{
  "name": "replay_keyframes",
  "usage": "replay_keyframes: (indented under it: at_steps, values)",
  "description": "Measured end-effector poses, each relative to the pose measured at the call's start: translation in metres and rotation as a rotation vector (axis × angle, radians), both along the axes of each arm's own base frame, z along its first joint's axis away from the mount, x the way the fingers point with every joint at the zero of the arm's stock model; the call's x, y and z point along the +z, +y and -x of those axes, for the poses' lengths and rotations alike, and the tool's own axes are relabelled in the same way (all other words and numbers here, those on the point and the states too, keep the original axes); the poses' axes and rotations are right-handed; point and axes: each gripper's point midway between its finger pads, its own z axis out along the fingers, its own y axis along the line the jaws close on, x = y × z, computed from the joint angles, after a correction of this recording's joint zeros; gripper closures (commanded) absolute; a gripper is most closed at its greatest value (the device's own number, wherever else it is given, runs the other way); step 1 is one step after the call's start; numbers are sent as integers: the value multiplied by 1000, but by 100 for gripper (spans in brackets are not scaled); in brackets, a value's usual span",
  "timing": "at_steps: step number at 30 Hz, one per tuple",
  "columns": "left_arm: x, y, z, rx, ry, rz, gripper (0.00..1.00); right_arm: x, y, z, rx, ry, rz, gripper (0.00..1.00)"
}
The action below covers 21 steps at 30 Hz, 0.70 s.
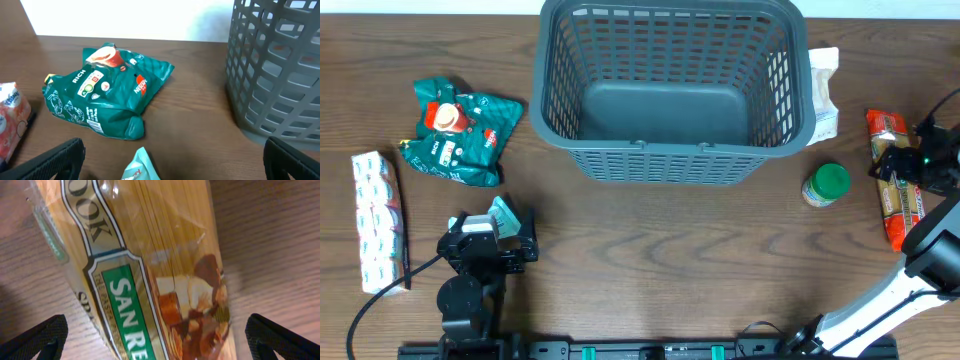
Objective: Pack container
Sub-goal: 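Lower the right gripper and grasp the pasta packet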
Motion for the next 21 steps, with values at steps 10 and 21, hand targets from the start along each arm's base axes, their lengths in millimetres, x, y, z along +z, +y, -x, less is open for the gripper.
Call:
replay_keyframes:
  at_steps: [10,21]
  values:
    - [0,0,0,0,0,0,1,0,-3,-12,6,-61,7,1]
    - [0,0,0,0,0,0,1,1,6,-19,10,-103,-43,1]
